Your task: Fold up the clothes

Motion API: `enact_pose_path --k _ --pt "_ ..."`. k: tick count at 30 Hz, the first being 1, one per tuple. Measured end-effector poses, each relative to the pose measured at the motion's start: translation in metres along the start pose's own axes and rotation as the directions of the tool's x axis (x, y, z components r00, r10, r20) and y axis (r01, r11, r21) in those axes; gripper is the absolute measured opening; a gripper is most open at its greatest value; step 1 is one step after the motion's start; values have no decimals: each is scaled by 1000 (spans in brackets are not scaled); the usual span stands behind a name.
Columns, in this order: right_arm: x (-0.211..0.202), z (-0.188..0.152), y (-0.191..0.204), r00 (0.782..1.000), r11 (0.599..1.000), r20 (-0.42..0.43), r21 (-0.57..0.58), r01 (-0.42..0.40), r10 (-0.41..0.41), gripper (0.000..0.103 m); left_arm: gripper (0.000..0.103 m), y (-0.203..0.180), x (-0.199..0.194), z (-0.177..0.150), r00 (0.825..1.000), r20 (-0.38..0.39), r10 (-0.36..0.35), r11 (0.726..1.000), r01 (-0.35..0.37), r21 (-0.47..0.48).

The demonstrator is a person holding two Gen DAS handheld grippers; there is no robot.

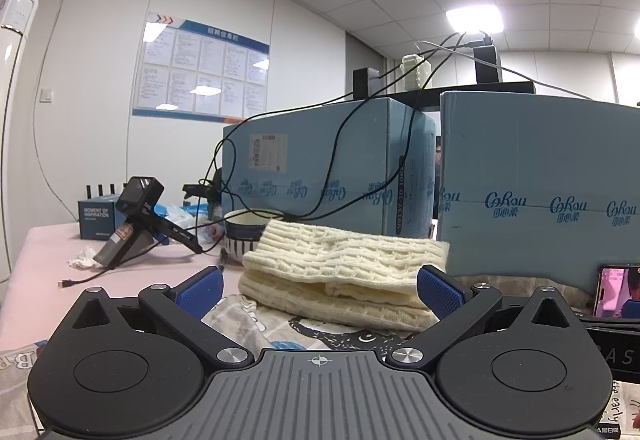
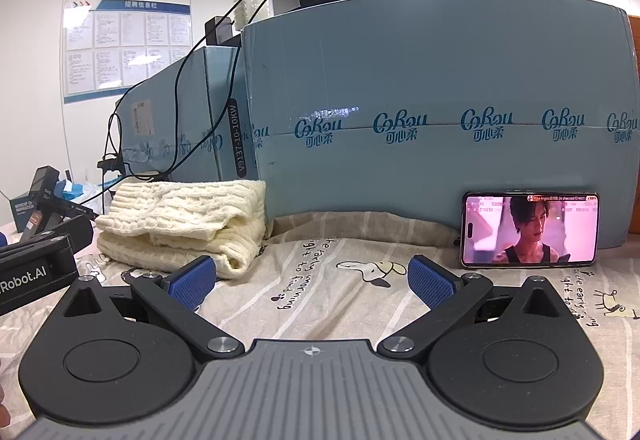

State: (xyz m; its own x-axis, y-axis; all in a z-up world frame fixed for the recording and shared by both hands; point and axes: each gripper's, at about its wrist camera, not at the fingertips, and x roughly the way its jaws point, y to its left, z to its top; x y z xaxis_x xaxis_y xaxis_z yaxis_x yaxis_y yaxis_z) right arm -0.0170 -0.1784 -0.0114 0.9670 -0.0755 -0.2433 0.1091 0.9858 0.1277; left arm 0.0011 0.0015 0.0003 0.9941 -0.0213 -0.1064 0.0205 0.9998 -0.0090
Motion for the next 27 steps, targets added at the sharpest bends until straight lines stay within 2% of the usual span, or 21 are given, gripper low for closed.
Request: enact_pose_path --k 27 --pt "0 1 -1 1000 1000 -7 0 -6 6 103 103 0 -1 -1 1000 2 -3 1000 3 0"
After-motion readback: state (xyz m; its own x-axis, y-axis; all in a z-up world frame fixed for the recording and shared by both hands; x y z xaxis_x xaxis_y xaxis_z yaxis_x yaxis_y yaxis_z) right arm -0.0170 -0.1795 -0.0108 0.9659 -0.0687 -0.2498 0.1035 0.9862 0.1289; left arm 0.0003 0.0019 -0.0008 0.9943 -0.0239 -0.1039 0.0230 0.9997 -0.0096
